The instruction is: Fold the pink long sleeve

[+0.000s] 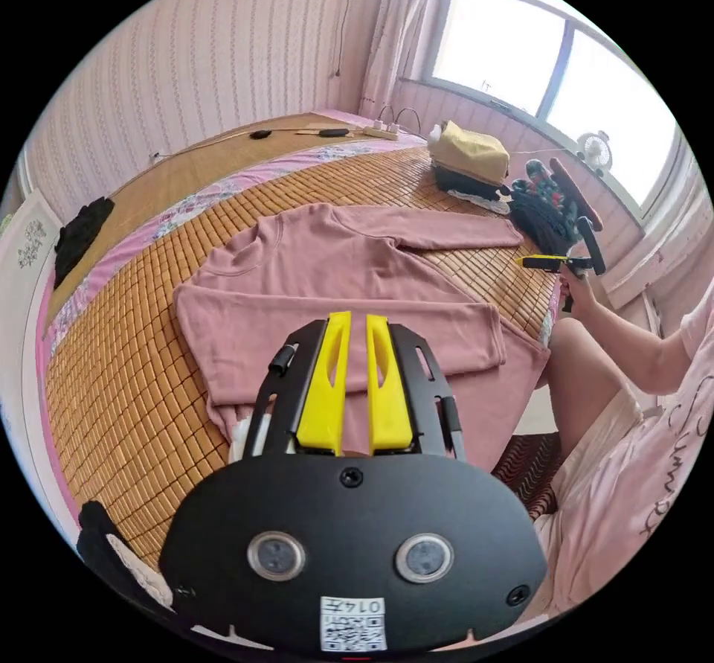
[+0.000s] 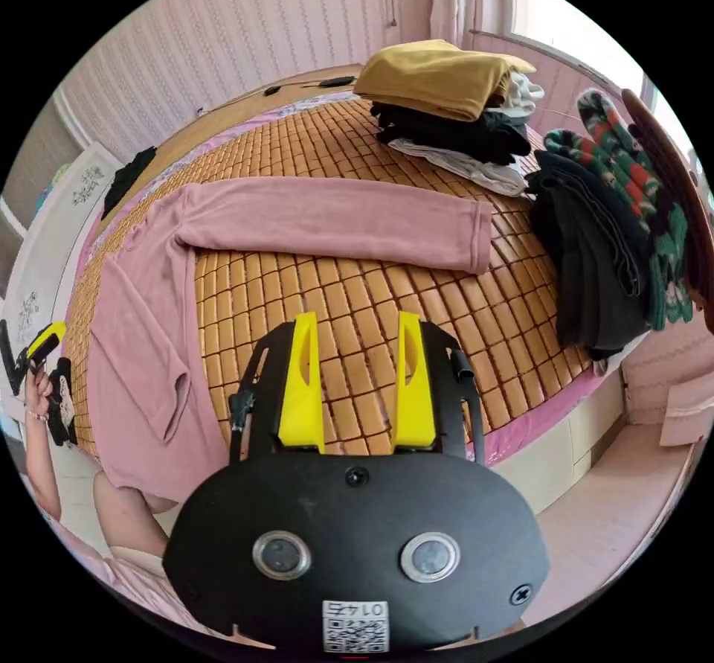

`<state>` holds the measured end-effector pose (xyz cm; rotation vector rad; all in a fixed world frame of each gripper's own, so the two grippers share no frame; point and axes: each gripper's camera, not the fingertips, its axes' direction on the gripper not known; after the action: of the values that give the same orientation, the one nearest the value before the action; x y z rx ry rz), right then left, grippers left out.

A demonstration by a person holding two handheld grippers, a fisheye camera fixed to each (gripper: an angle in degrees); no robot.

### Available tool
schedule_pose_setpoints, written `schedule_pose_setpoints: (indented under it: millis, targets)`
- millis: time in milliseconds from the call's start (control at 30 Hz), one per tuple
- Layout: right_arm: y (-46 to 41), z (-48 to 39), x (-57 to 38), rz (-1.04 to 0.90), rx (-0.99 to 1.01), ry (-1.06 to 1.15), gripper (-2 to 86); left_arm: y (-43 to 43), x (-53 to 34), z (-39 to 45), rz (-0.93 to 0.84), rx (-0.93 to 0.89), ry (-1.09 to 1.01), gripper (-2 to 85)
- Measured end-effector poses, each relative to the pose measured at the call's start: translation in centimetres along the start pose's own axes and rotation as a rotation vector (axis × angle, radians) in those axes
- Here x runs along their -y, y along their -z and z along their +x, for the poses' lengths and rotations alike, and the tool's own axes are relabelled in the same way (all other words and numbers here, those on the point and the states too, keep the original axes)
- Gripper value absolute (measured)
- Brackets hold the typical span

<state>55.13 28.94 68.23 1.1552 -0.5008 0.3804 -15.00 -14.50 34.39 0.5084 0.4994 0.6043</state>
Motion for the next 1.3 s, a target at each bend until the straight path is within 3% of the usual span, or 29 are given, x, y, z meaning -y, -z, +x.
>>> schedule_pose_setpoints:
  millis: [167,333,700,933,1133,1300]
  targets:
    - [1.9,5.7,0.8,0.129,0.032,-0.149,16.2,-4.7,6.7,6.9,0.133,-0.170,-0.207,4.6]
    - [3.2,8.4,3.1,0.190,0.038,-0.128,14.9,-10.0,10.5,12.3,0.156,-0.122,-0.327,5.1]
    - [5.1,12.1,4.7,0.167,0.050,-0.141,6.6,-24.5,18.9,22.1,-0.026,-0.152,-0.428,6.3]
    - [6.1,12.6,5.9,0.154,0.005,-0.121,5.7,-34.9,23.2,30.5,-0.267,-0.037,-0.591,8.5]
    - [6.9,13.4,6.5,0.147,0.026,-0.095,6.0,-40.6,24.2,34.0,-0.346,0.079,-0.662,10.7]
    - [7.1,15.2,6.5,0.158,0.113,-0.125,5.9,-41.8,23.7,35.5,-0.384,0.019,-0.725,5.2]
